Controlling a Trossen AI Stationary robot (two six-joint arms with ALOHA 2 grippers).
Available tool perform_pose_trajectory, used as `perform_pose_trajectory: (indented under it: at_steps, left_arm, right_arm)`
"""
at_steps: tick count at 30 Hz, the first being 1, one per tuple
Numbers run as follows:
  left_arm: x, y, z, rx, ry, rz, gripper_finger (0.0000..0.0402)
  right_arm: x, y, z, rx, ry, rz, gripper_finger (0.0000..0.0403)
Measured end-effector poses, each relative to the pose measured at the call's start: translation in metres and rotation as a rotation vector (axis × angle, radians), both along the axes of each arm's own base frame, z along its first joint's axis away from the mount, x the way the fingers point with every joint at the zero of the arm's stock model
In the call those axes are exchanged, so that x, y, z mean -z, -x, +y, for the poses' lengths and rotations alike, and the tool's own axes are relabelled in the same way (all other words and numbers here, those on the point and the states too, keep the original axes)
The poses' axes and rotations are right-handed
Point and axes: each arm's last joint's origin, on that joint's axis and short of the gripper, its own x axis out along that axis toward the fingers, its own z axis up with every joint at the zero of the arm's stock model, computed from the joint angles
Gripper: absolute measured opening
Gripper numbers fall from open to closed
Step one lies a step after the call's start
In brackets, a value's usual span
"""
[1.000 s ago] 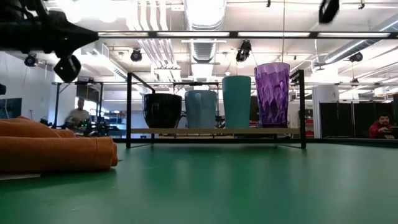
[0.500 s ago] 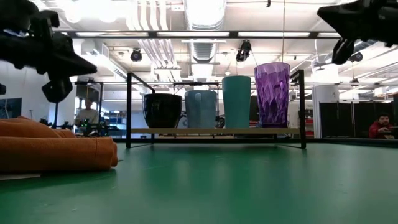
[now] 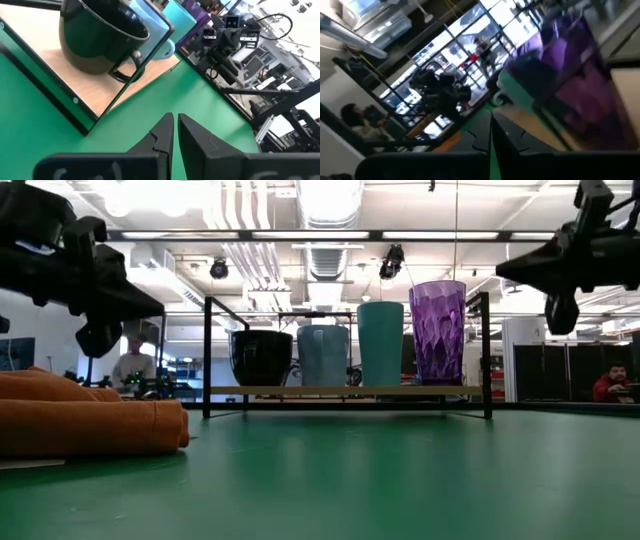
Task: Stack small to large cups/mugs on shelf
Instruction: Return to Home Position
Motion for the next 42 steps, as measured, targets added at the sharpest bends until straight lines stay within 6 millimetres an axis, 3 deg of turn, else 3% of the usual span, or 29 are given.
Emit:
perform_pose_trajectory:
  at_steps: [11,17,42]
  left_arm:
    - [0.011,-0.007,0.003,0.005,0.048,0.13,0.0011]
    - [0.014,-0.009,0.003,0.005,0.062,0.167,0.0011]
    - [0.015,-0.01,0.004,0.006,0.063,0.168,0.0011]
  right_arm:
    - [0.009,-0.004,0.013,-0.443,-0.147,0.079,0.0009]
    - [0.013,-0.006,0.013,-0.446,-0.031,0.139,0.0009]
    - [0.014,-0.007,0.013,-0.443,-0.03,0.153,0.0009]
